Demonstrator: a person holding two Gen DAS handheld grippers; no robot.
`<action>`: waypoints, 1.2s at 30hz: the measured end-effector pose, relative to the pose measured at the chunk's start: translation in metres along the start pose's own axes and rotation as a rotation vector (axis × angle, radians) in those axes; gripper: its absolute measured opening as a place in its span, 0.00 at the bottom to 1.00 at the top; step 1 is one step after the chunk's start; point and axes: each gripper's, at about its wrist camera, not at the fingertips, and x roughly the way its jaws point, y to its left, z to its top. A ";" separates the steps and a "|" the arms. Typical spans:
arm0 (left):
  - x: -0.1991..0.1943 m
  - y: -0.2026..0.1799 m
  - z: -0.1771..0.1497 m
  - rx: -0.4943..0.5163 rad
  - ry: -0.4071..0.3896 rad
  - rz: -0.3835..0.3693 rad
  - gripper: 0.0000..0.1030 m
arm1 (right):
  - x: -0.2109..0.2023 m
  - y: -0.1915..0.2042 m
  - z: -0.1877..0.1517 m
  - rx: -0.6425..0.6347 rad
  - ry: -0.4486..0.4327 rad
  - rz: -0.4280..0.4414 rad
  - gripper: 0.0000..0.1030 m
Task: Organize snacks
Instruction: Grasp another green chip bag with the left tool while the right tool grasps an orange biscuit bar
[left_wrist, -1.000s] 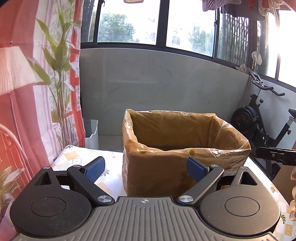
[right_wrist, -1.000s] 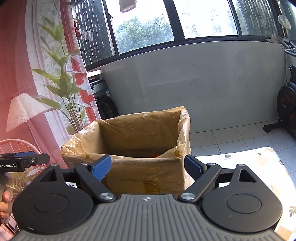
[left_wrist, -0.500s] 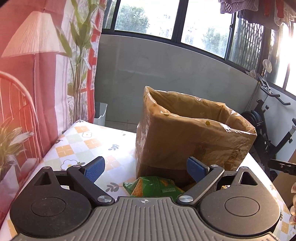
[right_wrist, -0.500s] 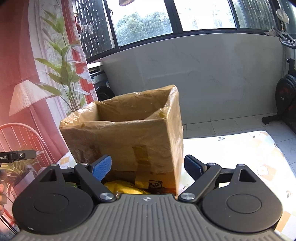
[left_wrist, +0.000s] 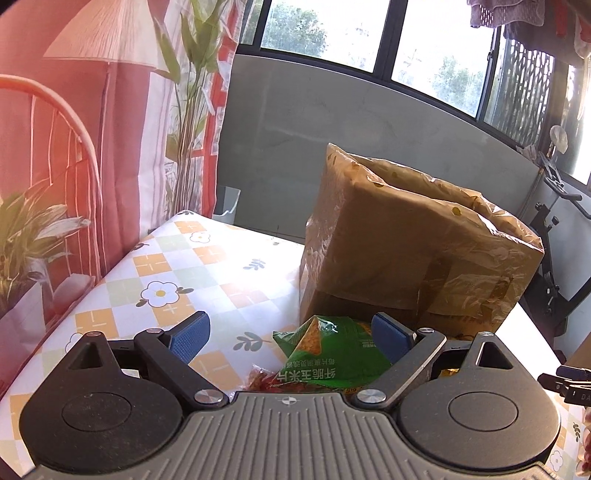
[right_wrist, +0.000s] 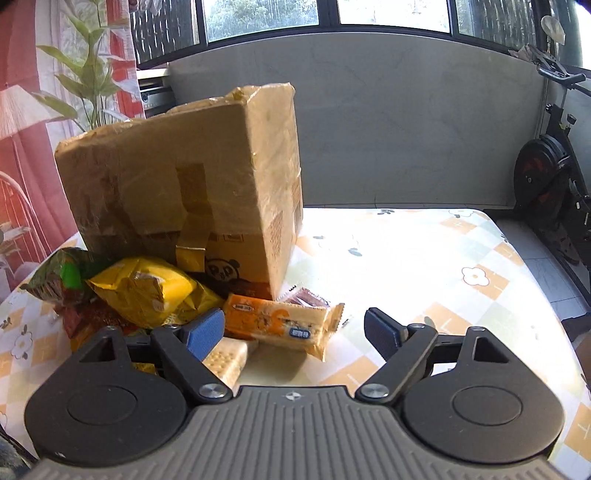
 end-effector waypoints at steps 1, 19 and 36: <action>0.000 0.000 0.000 0.002 -0.001 -0.001 0.92 | 0.002 -0.001 -0.001 -0.001 0.004 -0.001 0.82; 0.011 0.007 -0.010 -0.056 0.012 0.001 0.92 | 0.098 0.010 0.017 -0.185 0.154 0.091 0.74; 0.021 -0.003 -0.031 -0.012 0.072 -0.124 0.77 | 0.066 0.017 -0.010 -0.094 0.221 0.125 0.48</action>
